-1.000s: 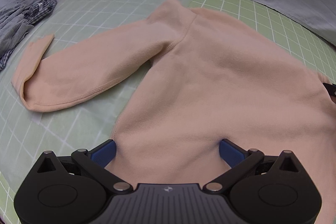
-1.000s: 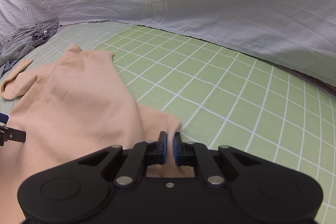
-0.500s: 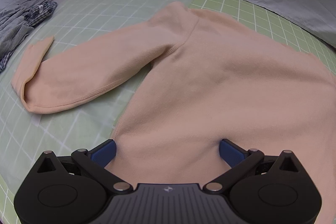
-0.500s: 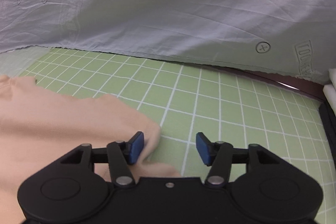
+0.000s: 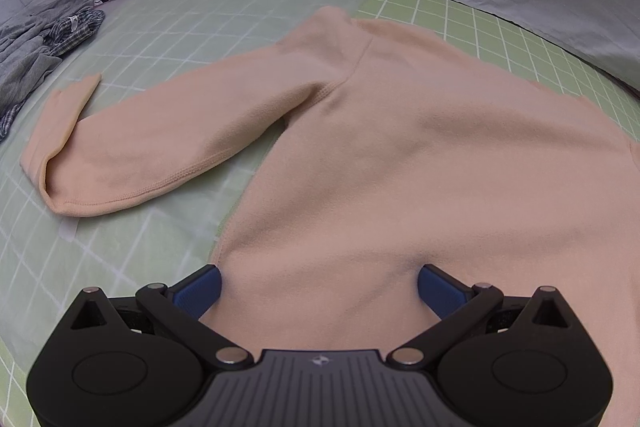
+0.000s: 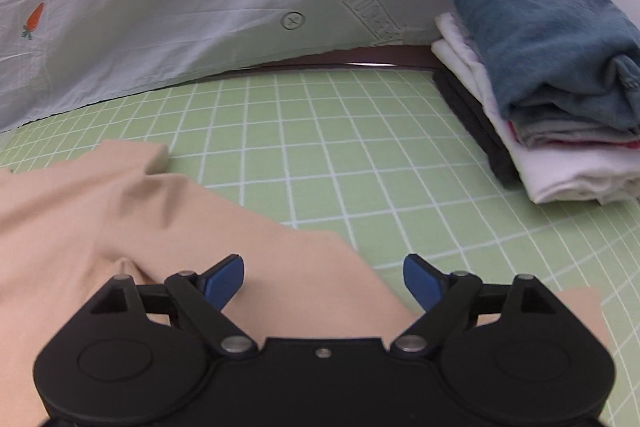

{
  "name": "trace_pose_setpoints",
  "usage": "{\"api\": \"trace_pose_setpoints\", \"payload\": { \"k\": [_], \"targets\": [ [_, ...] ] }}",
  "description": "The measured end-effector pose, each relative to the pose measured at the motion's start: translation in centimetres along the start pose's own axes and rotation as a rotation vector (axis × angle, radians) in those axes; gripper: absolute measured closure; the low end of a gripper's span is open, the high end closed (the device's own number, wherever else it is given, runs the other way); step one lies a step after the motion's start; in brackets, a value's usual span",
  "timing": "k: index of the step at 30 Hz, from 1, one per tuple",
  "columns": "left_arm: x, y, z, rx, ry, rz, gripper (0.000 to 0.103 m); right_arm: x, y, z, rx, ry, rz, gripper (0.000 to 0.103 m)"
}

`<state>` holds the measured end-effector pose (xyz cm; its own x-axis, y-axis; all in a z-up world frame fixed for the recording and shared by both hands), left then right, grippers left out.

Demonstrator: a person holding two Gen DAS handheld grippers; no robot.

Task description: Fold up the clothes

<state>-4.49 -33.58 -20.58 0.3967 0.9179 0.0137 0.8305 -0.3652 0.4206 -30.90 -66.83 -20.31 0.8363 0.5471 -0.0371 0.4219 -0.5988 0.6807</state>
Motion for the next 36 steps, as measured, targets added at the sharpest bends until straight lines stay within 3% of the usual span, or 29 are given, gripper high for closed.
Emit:
{"api": "trace_pose_setpoints", "payload": {
  "k": [6,10,14,16,19,21,22,23,25,31,36],
  "targets": [
    [0.0,-0.2,-0.2,0.001,0.005,-0.009,0.000,-8.4,-1.4,-1.2,-0.010,-0.168,0.175,0.014],
    [0.0,-0.2,-0.2,0.011,0.010,-0.019,0.000,-13.1,-1.9,-0.7,0.010,-0.265,0.219,0.014],
    [0.0,-0.1,-0.2,0.021,0.014,-0.025,0.000,-16.4,-2.4,-0.2,0.046,-0.247,0.308,0.016],
    [0.0,-0.1,-0.2,0.026,0.016,-0.028,0.000,-17.2,-2.9,-0.5,0.036,-0.169,0.365,0.021],
    [0.1,-0.1,-0.2,0.031,0.019,-0.034,0.000,-17.3,-3.3,-0.6,0.034,-0.127,0.381,0.039],
    [0.1,-0.1,-0.2,0.033,0.021,-0.038,0.000,-17.3,-3.4,-0.8,0.034,-0.140,0.354,0.077],
    [0.1,-0.1,-0.2,0.033,0.021,-0.039,0.000,-17.3,-3.4,-0.8,0.033,-0.127,0.350,0.084],
    [0.1,-0.1,-0.2,0.033,0.021,-0.040,0.000,-17.4,-3.5,-0.9,0.028,-0.099,0.354,0.098],
    [0.1,-0.1,-0.2,0.034,0.021,-0.040,0.000,-17.8,-3.6,-1.5,-0.001,-0.108,0.363,0.098],
    [0.2,-0.1,-0.2,0.034,0.020,-0.039,0.000,-19.9,-3.5,-6.6,-0.149,-0.318,0.474,0.098],
    [0.2,-0.1,-0.2,0.032,0.020,-0.039,0.000,-19.3,-5.5,-4.2,0.020,-0.413,0.354,0.091]
  ]
}}
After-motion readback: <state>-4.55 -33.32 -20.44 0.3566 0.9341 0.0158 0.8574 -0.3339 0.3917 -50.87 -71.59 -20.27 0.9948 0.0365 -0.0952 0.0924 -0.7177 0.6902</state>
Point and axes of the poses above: each gripper's, at about its wrist camera, not at the fingertips, and z roughly the way its jaws point, x to its left, y to its top, the point moved 4 cm from there along z, roughly the way its jaws point, and after that the axes turned 3 degrees about x, right-handed, at the moved point
